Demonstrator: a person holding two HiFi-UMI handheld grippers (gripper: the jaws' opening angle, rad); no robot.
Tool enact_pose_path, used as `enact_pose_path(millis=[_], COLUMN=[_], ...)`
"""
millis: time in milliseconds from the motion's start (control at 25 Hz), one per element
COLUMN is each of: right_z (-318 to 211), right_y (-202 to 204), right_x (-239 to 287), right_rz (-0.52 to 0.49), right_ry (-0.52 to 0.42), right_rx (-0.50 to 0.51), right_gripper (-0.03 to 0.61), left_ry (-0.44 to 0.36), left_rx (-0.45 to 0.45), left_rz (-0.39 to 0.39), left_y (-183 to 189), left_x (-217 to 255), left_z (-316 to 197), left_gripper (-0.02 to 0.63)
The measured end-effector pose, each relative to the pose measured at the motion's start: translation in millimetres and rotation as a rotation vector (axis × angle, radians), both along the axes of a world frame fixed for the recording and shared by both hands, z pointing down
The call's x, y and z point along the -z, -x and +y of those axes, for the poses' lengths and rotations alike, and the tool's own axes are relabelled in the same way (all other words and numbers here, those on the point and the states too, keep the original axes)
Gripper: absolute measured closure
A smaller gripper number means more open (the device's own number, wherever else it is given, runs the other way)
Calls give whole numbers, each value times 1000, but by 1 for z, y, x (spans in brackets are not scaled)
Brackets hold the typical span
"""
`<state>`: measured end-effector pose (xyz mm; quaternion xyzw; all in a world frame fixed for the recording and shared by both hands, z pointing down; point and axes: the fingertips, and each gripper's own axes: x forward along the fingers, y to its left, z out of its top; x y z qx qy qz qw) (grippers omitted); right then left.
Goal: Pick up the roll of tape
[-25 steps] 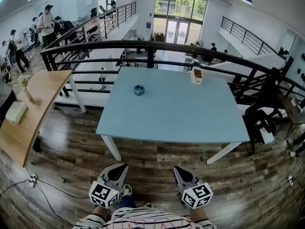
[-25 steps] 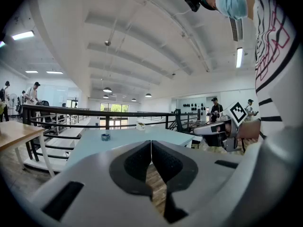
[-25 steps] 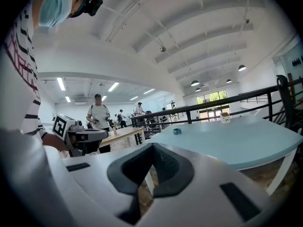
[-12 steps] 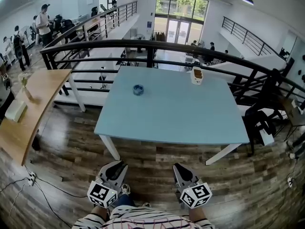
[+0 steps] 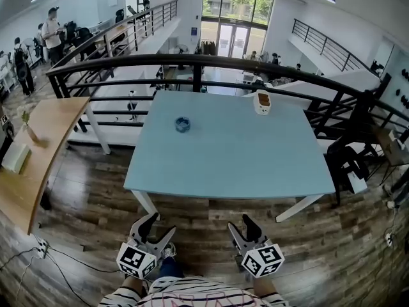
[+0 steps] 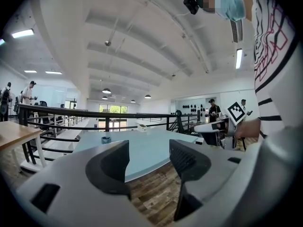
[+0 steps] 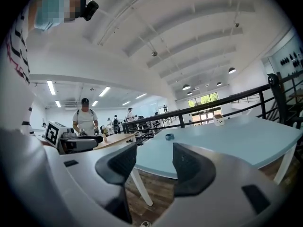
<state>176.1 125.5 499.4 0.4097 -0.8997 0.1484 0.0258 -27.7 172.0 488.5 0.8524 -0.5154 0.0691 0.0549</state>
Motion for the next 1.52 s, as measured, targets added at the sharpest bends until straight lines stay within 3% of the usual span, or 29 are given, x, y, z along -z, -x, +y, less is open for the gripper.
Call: enact_pose_path(millis=[400,920,1320,1520], right_z=[-61,-118,-134,-160], right_y=[36,107,129,137], right_x=[12,14,3,2], right_rz=[2,-13,-1,2], right_ry=[3,9,35,39], right_rx=[-72,-193,-239,-209], right_gripper=[347,347,347,347], left_ry=[-4,-15,-8,-3], left_rx=[-31,-177,-257,-260], left_rz=[-15,-48,-87,-99], left_y=[55,121,144,145], left_x=[7,14,1,1], left_z=[-75,-163,-193,-212], left_gripper=[368,368,368,368])
